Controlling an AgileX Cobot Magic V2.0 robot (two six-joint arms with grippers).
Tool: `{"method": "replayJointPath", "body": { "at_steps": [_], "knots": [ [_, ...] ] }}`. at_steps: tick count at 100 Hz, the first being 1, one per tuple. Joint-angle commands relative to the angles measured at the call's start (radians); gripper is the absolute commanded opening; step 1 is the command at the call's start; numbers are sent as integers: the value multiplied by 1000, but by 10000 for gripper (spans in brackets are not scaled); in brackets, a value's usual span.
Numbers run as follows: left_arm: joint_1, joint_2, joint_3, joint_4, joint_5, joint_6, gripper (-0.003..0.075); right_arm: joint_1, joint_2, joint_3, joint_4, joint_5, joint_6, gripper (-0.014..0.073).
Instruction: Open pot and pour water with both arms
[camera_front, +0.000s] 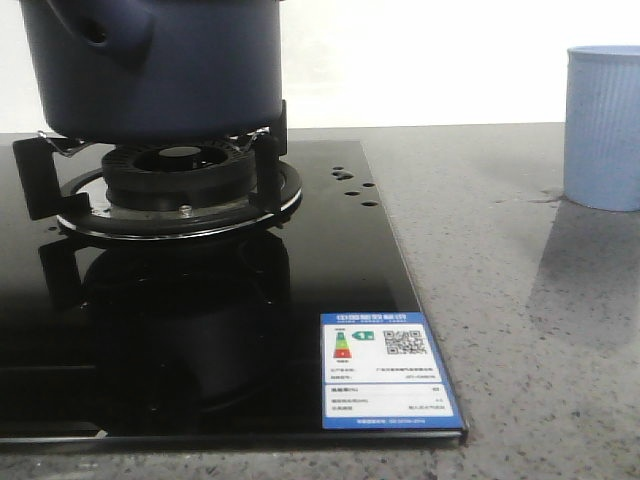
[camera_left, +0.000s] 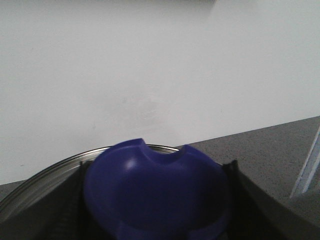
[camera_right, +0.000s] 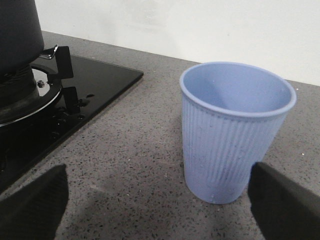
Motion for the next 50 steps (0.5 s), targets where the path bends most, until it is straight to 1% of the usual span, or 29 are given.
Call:
{"method": "replayJointPath", "body": {
  "at_steps": [1,23,50],
  "knots": [
    [-7,-44,-41,2,-94,-4,379,3,-9,-25,29,-42,1,660],
    [-7,-77,-41,2,-76,-4,379,3,-9,-25,29,-42,1,660],
    [-32,-77,-41,7,-66,-4,379,3,-9,-25,29,-42,1,660]
  ]
}}
